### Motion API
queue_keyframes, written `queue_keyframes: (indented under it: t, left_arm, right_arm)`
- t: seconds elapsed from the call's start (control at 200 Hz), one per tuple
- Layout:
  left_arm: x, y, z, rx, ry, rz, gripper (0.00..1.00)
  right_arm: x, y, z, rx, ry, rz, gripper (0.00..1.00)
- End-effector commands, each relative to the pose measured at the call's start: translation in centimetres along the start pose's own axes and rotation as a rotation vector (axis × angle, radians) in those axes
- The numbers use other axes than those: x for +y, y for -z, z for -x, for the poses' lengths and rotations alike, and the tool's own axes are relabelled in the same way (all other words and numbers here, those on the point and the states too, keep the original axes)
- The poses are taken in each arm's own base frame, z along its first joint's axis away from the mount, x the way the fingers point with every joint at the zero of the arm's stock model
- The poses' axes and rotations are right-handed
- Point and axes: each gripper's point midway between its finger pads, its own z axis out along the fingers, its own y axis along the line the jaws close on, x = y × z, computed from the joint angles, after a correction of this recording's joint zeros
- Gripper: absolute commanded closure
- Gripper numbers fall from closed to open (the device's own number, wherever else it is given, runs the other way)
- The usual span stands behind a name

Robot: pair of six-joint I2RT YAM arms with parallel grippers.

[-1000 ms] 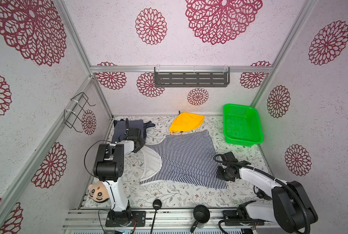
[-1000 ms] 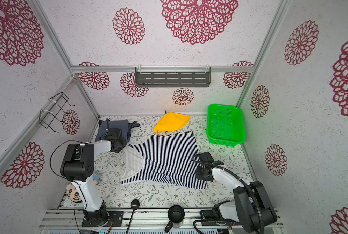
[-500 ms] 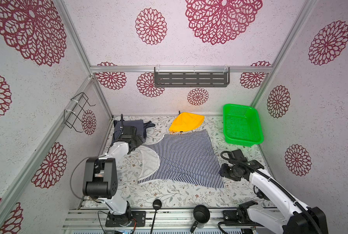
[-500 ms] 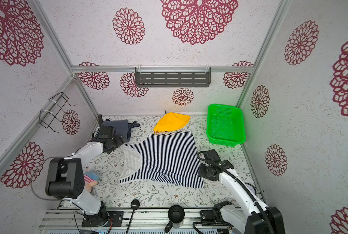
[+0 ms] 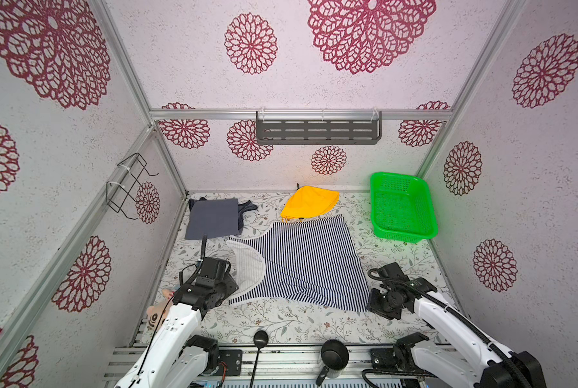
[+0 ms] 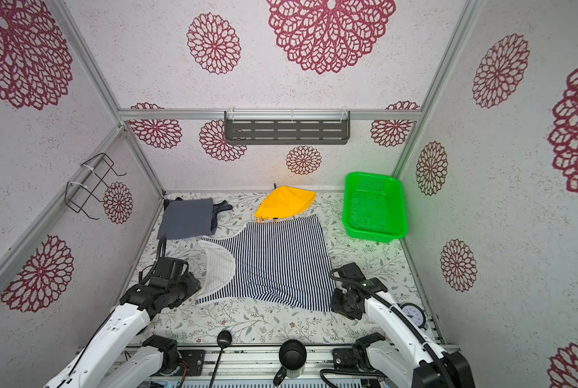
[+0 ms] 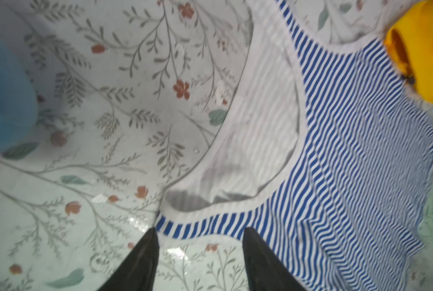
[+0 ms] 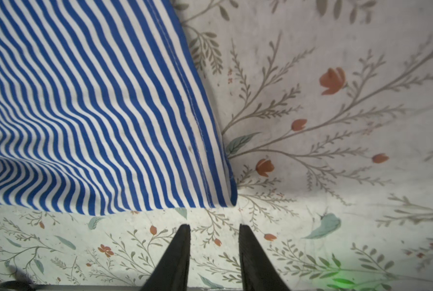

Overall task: Fold and stack tank tops
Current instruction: Smooth out the tank top at the center of the table.

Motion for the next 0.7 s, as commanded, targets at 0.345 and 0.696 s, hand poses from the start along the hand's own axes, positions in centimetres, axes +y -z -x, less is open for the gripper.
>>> queue_keyframes:
  t: [0.345, 0.696]
  left_arm:
    - [0.4, -4.0, -3.3, 0.055, 0.046, 0.048, 0.36]
    - [-1.0, -4.6, -0.7, 0.005, 0.007, 0.072, 1.0]
  right_arm:
    - [-0.1, -0.8, 0.0, -0.031, -0.069, 0.024, 0.54]
    - [0.3, -2.1, 0.8, -0.03, -0.05, 0.016, 0.77]
